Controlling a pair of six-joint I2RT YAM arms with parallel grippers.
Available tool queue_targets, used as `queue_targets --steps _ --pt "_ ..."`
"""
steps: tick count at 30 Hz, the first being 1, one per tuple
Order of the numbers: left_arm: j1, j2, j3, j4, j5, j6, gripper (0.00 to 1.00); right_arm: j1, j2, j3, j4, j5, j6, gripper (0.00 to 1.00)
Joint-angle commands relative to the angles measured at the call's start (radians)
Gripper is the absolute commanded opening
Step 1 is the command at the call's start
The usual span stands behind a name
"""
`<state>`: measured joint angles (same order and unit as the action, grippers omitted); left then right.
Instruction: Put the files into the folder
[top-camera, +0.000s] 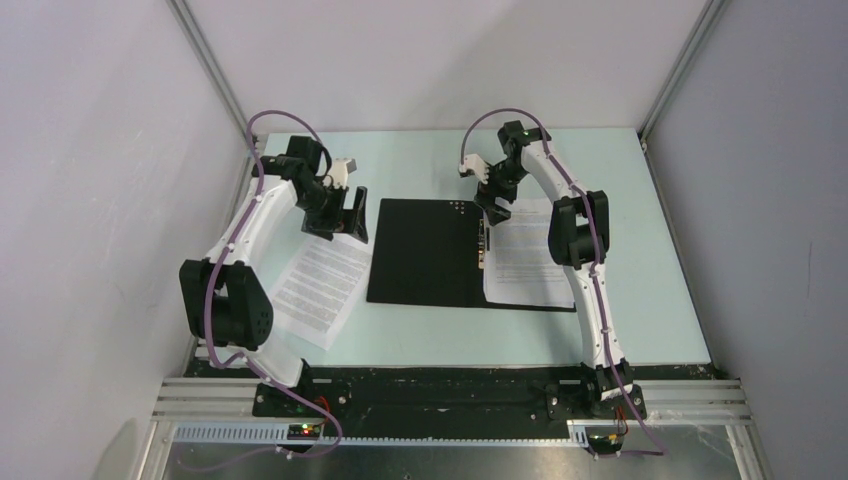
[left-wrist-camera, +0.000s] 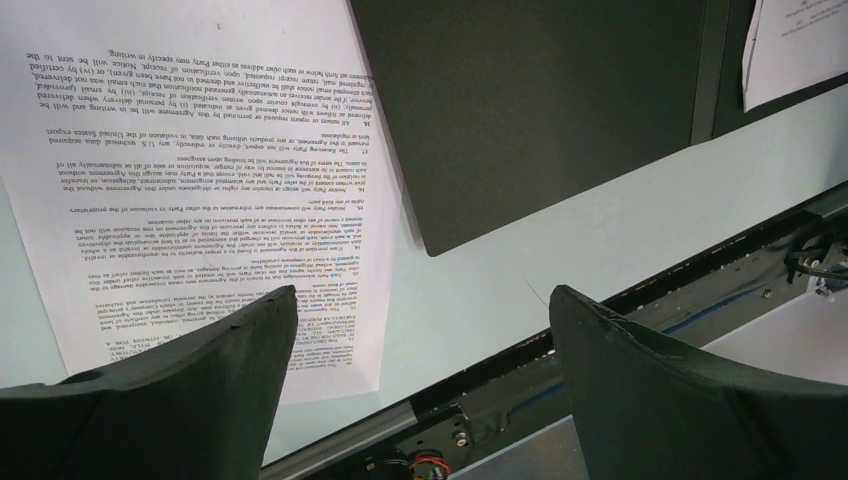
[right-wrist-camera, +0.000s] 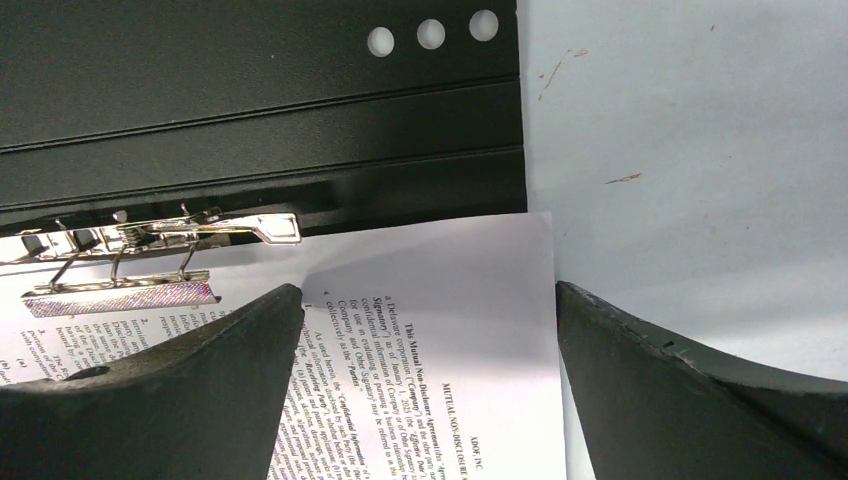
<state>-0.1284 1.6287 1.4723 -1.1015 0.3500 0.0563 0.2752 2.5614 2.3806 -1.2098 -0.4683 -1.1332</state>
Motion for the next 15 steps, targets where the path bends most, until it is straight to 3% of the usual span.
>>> queue_targets --steps 1,10,15 --pt "-0.007 -0.009 0.036 0.013 0.028 0.006 1.0 0.01 -0.064 -0.022 -0.048 -0.016 0.011 1.0" --pt "-0.007 -0.001 0.034 0.015 0.04 0.001 1.0 0.01 -0.08 -0.042 -0.078 -0.012 -0.009 0.99" --pt "-0.008 0.0 0.033 0.016 0.043 0.0 1.0 0.01 -0.106 -0.049 -0.007 -0.028 0.042 0.99"
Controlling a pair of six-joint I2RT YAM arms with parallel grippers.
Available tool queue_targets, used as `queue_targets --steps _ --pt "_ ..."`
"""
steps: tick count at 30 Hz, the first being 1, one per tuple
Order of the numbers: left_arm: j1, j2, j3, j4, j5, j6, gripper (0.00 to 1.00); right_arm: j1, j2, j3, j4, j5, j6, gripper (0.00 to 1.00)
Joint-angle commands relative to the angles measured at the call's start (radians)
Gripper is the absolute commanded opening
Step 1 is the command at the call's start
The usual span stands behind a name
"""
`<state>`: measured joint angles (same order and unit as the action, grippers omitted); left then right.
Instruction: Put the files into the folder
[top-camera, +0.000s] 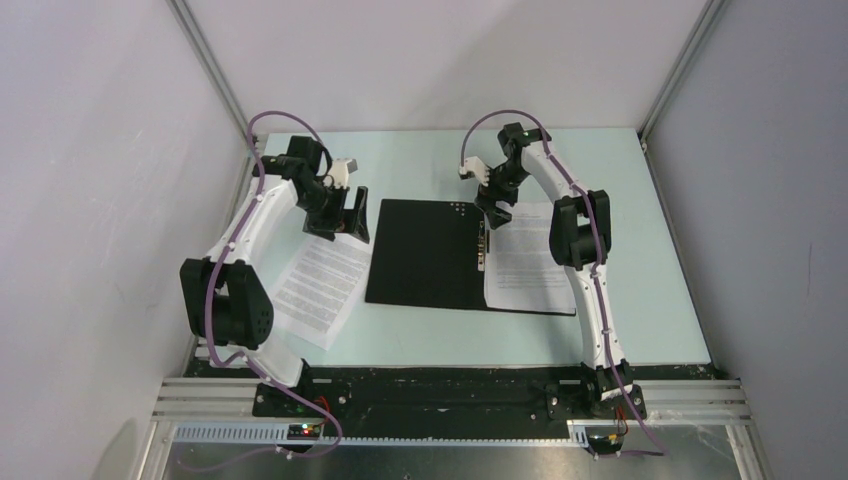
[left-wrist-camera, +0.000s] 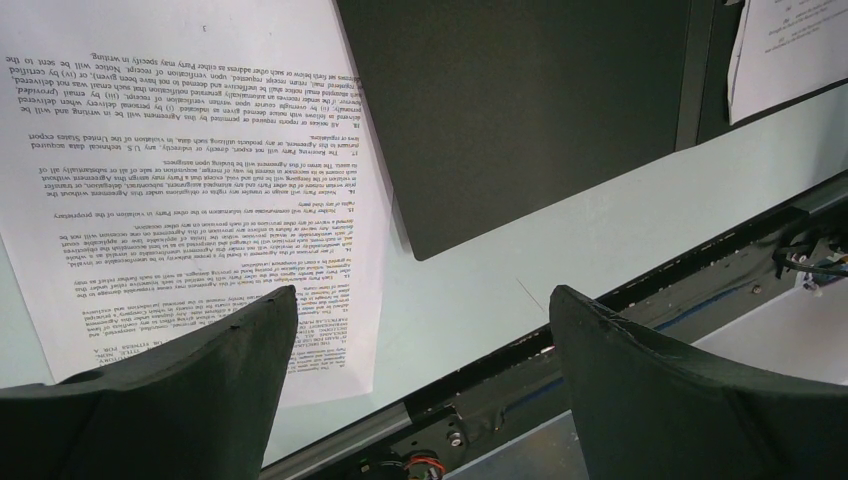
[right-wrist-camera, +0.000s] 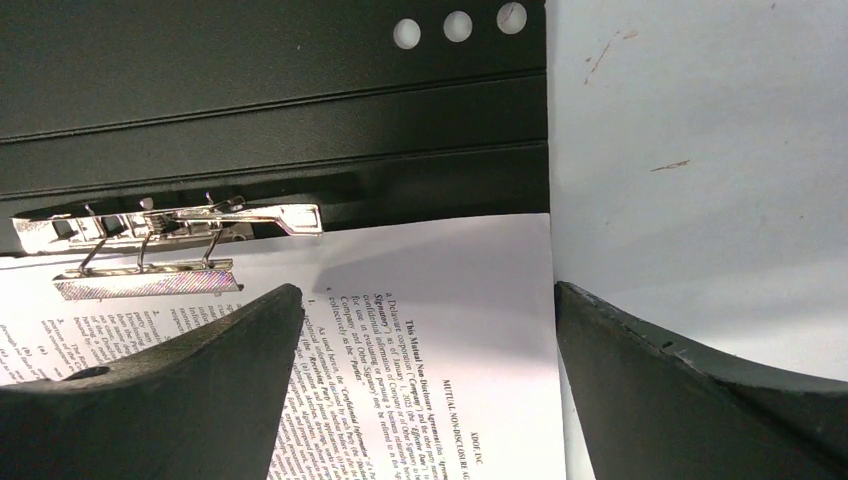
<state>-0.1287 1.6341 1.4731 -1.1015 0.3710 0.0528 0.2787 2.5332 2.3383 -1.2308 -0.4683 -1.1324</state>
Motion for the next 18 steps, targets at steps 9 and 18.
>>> queue_targets --steps 9,18 --pt "-0.008 0.009 0.049 0.016 0.031 0.001 1.0 -0.021 -0.195 -0.027 0.25 -0.025 0.271 0.99" --pt "-0.005 0.079 0.132 0.042 -0.214 -0.043 1.0 -0.208 -0.387 -0.244 0.363 0.058 0.823 1.0"
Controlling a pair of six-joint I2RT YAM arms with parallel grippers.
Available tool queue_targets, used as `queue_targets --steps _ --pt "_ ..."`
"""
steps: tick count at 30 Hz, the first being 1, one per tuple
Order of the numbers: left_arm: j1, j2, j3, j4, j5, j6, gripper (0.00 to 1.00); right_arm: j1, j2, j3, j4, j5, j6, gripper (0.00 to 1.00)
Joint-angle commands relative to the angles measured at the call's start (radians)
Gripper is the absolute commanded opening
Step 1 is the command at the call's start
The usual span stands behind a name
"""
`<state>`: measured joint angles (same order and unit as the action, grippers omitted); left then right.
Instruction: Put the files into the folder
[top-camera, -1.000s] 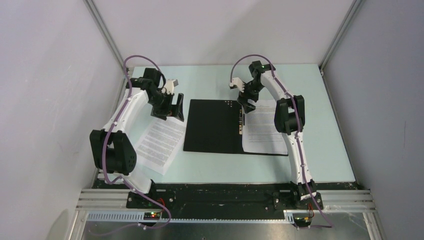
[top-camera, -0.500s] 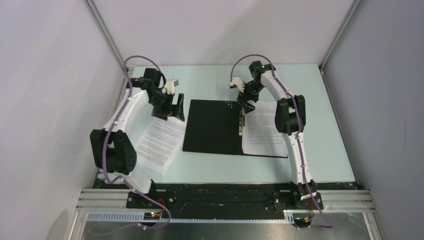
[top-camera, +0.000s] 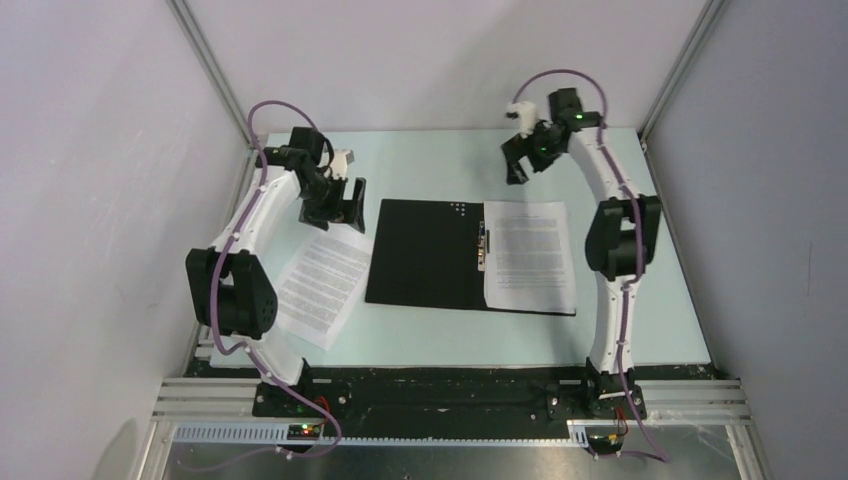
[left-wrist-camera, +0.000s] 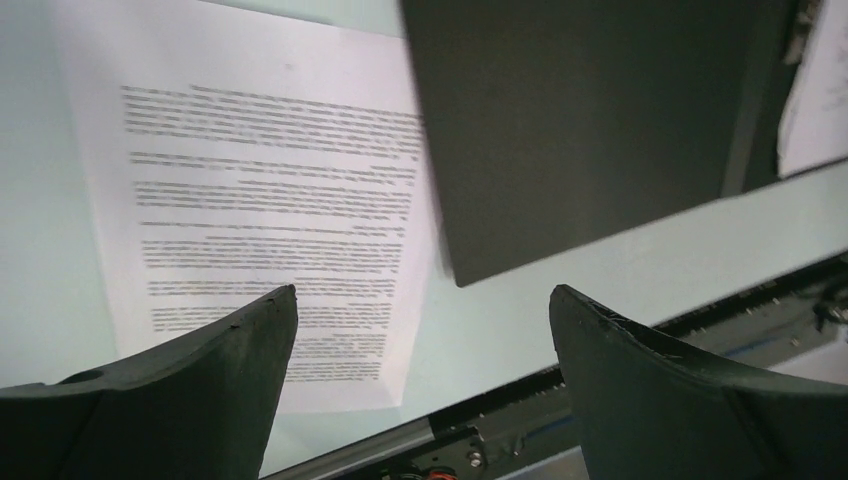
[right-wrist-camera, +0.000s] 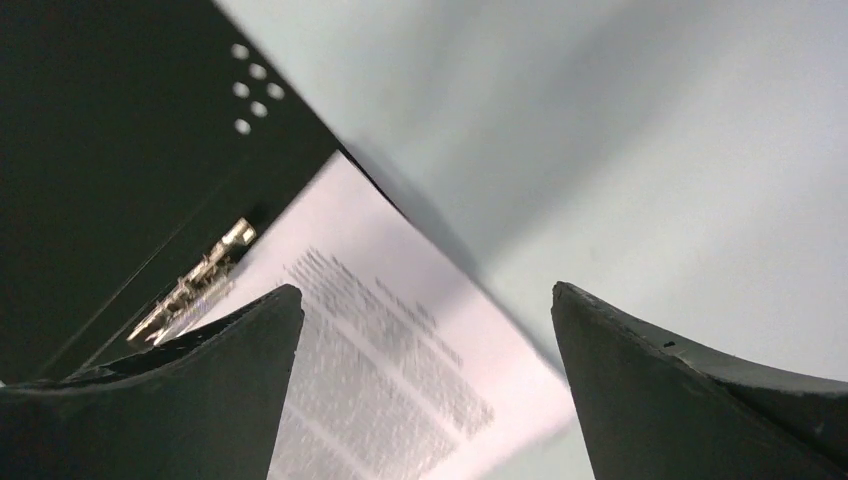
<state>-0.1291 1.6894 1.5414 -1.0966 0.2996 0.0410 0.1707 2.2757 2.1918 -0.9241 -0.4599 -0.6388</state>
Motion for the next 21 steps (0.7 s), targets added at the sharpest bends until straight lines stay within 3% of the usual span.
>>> queue_targets --steps 1,5,10,14,21 --pt "-0.003 0.03 0.079 0.04 -0.187 -0.059 1.0 -0.131 -0.172 -0.163 0.056 0.073 0.366 1.0" --pt "0.008 0.08 0.121 0.051 -0.279 -0.094 1.0 -0.209 -0.276 -0.364 0.025 0.176 0.515 1.0" --pt "0.02 0.108 0.141 0.051 -0.248 -0.11 1.0 -0.239 -0.368 -0.616 0.048 0.214 0.568 1.0" --pt "0.019 0.103 0.123 0.052 -0.219 -0.114 1.0 -0.24 -0.354 -0.665 0.064 0.184 0.587 0.99" --pt "0.022 0.071 0.085 0.053 -0.197 -0.102 1.0 -0.239 -0.242 -0.611 0.059 0.094 0.603 0.99"
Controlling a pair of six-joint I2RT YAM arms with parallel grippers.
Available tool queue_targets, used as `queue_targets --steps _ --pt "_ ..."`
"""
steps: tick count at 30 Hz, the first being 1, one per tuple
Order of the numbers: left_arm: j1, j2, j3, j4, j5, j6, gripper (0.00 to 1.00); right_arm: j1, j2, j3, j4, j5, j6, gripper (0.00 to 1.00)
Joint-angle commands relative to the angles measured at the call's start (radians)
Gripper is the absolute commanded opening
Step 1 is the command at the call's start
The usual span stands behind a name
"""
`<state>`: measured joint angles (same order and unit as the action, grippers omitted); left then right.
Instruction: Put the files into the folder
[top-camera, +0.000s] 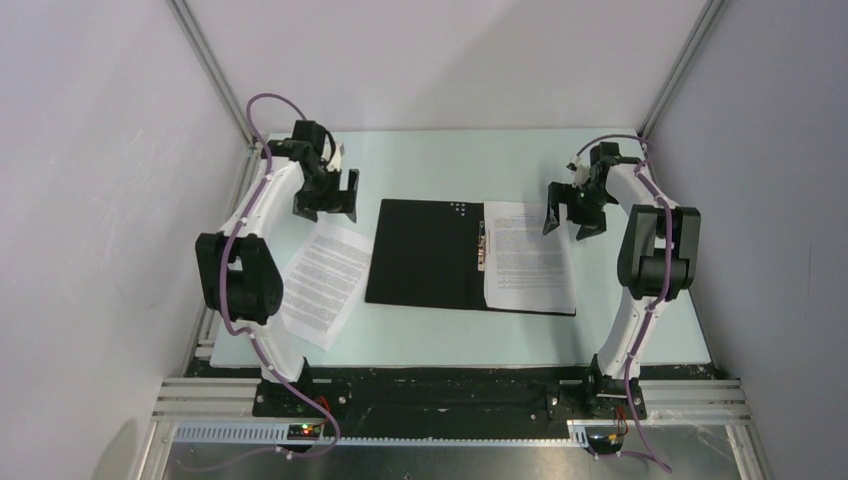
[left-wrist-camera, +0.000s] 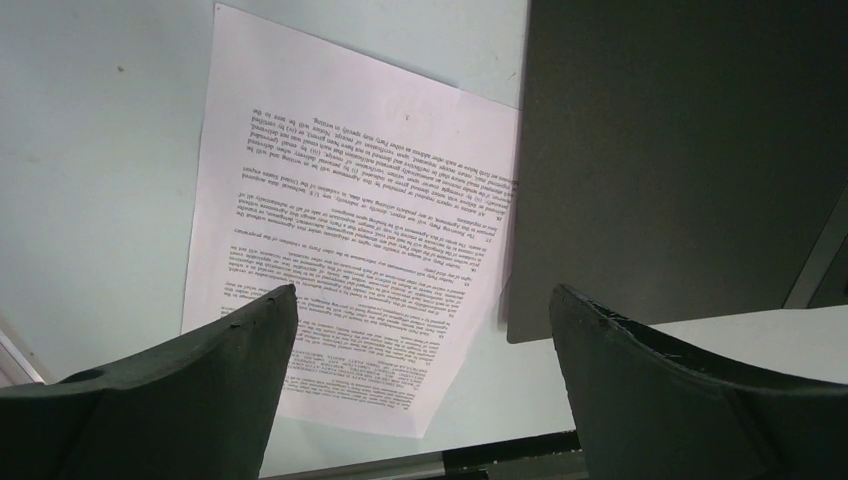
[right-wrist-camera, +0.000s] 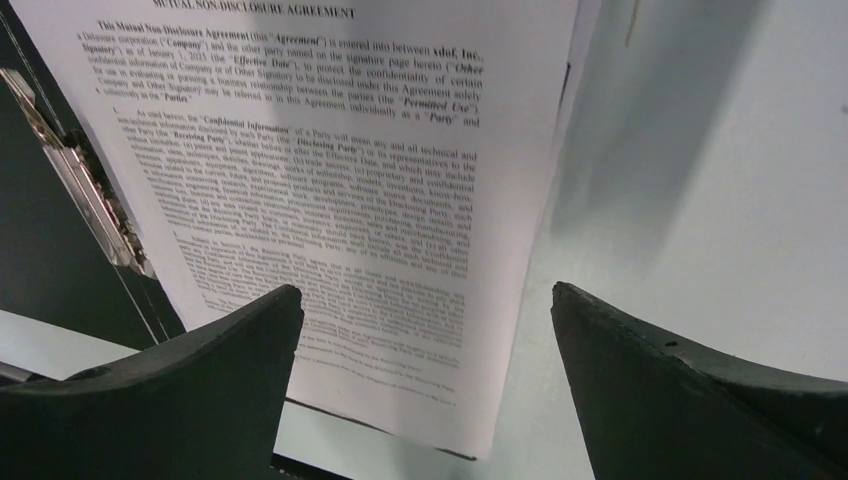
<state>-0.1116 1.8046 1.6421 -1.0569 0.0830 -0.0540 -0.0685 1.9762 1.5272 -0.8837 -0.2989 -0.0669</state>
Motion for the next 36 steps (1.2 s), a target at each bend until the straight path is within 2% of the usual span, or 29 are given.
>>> queue_targets --steps 1,14,19,23,26,30,32,36 --pt "0.003 -0.048 -0.019 0.015 0.021 -0.006 1.0 0.002 0.075 0.059 0.013 -0.079 0.033 0.99" --pt "0.003 -0.066 -0.027 0.019 0.028 0.001 1.0 0.065 0.084 0.069 -0.013 -0.121 0.106 0.99" --pt "0.004 -0.059 -0.024 0.022 0.027 -0.001 1.0 0.066 0.068 0.068 -0.037 -0.076 0.135 1.0" --pt "0.004 -0.057 -0.024 0.023 -0.023 -0.003 1.0 0.066 0.047 0.064 -0.056 0.001 0.149 1.0" --pt "0.007 -0.049 -0.016 0.027 -0.138 -0.002 1.0 0.098 0.028 0.07 -0.058 0.073 0.159 0.99" --pt "0.073 -0.011 0.007 0.029 -0.177 0.01 1.0 0.102 0.003 0.099 -0.052 0.125 0.145 0.99" --pt "0.145 0.014 0.014 0.031 -0.161 0.016 1.0 0.092 -0.013 0.113 -0.044 0.12 0.12 0.99" --pt "0.275 0.051 -0.015 0.032 -0.063 0.023 1.0 0.092 -0.074 0.136 -0.039 -0.014 0.029 0.99"
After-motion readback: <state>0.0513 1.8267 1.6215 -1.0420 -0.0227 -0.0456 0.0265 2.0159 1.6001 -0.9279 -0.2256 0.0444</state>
